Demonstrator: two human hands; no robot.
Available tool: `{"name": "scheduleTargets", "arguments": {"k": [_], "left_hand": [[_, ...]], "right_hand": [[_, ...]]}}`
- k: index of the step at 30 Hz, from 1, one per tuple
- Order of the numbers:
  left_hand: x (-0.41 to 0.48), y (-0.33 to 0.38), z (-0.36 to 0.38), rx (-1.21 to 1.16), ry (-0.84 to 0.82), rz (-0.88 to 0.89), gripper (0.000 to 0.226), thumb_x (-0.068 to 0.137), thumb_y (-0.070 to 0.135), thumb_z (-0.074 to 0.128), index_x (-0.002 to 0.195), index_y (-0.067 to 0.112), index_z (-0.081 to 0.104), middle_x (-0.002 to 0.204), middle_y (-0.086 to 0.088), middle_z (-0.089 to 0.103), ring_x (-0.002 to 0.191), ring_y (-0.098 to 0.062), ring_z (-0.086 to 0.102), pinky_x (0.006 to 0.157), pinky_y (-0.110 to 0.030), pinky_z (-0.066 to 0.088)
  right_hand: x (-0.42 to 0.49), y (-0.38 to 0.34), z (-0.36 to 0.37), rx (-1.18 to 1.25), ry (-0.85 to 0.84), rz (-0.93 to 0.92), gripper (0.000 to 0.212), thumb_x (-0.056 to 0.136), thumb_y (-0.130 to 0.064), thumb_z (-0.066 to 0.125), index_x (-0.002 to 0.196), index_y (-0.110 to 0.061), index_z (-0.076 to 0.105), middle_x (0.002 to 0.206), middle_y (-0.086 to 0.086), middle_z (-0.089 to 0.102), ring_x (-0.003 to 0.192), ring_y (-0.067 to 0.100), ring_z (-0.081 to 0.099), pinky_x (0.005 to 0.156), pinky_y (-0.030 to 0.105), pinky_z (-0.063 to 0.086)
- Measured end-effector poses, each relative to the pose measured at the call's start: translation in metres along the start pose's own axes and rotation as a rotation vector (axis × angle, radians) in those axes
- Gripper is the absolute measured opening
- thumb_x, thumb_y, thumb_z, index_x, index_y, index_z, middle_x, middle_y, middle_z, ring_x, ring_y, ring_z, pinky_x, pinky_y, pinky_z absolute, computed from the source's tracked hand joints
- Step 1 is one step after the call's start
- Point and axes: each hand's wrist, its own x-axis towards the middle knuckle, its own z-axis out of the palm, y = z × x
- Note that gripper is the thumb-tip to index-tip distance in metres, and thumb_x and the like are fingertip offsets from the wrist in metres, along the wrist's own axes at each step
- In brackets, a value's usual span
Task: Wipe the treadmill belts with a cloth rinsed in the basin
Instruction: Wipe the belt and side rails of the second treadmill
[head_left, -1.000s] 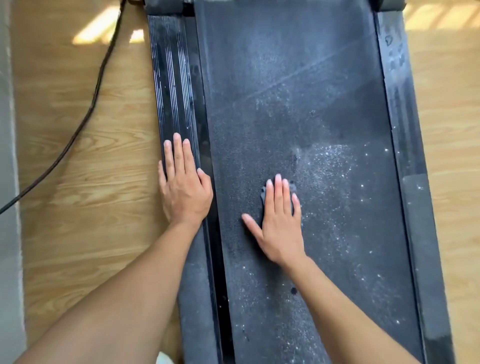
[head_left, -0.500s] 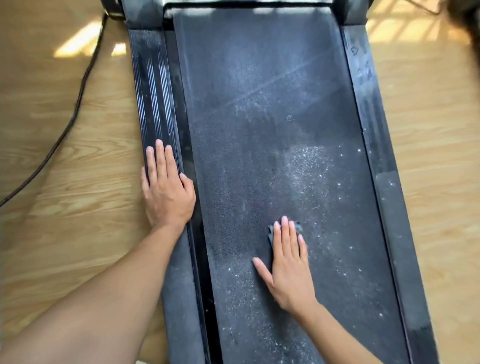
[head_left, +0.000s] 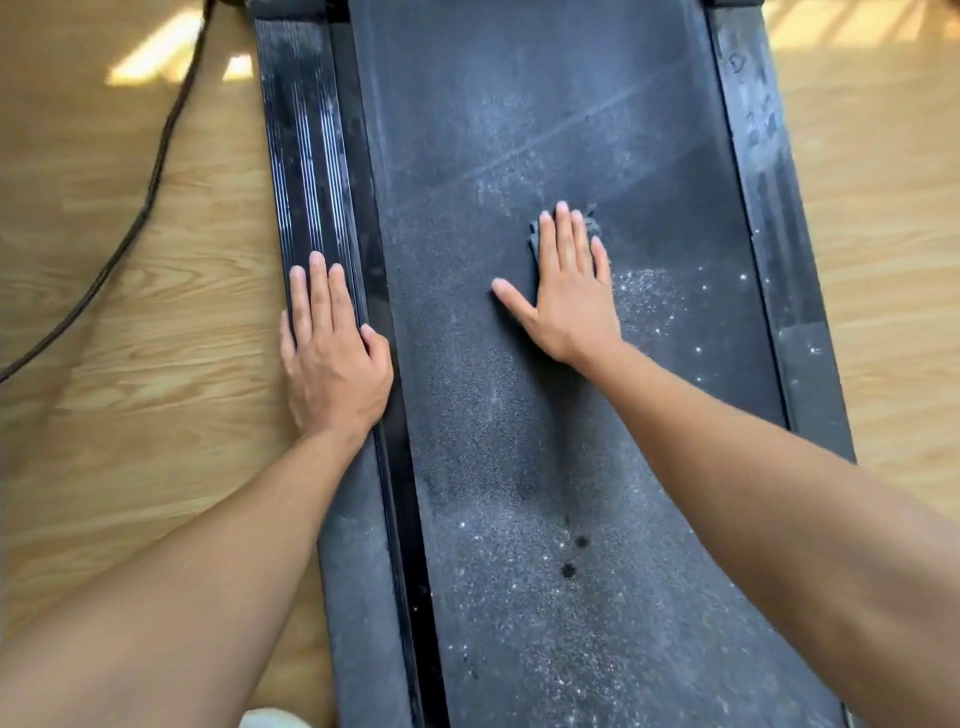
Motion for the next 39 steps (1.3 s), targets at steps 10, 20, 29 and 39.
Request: {"name": "scheduleTargets", "arguments": {"k": [10, 20, 29, 39], "left_hand": [[0.000, -0.001, 0.003, -0.016, -0.003, 0.003, 0.073, 0.097, 0.024, 0.045, 0.165, 0.014, 0.022, 0.176, -0.001, 0.009, 0.163, -0.022, 0.007, 0.128, -0.051, 0.021], [0.000, -0.003, 0.006, 0.022, -0.029, 0.041, 0.084, 0.096, 0.044, 0.047, 0.166, 0.011, 0.015, 0.177, -0.004, 0.003, 0.163, -0.023, 0.001, 0.130, -0.053, 0.012], [-0.008, 0.020, 0.007, 0.115, -0.113, 0.084, 0.087, 0.102, 0.070, 0.025, 0.165, 0.010, 0.023, 0.174, -0.022, -0.003, 0.162, -0.037, -0.005, 0.126, -0.067, 0.004], [-0.006, 0.019, 0.014, 0.164, -0.071, 0.096, 0.093, 0.097, 0.073, 0.032, 0.165, 0.011, 0.021, 0.174, -0.021, -0.005, 0.162, -0.036, -0.006, 0.128, -0.064, 0.003]], "right_hand": [[-0.216, 0.035, 0.046, -0.040, -0.172, 0.063, 0.101, 0.098, -0.077, 0.030, 0.167, -0.012, -0.004, 0.173, 0.006, -0.021, 0.161, 0.022, -0.017, 0.130, 0.046, -0.001], [0.041, 0.042, -0.019, 0.054, 0.025, 0.080, 0.109, 0.093, -0.086, 0.025, 0.167, -0.011, 0.002, 0.176, 0.010, -0.006, 0.162, 0.023, -0.007, 0.131, 0.047, -0.001], [-0.220, 0.065, 0.040, 0.022, -0.144, 0.128, 0.097, 0.100, -0.074, 0.030, 0.167, -0.011, -0.002, 0.174, 0.005, -0.020, 0.161, 0.021, -0.016, 0.130, 0.051, 0.009], [0.049, 0.064, -0.016, 0.032, 0.075, 0.139, 0.109, 0.092, -0.087, 0.026, 0.167, -0.011, 0.006, 0.176, 0.010, -0.003, 0.162, 0.022, -0.004, 0.131, 0.046, 0.001]]}}
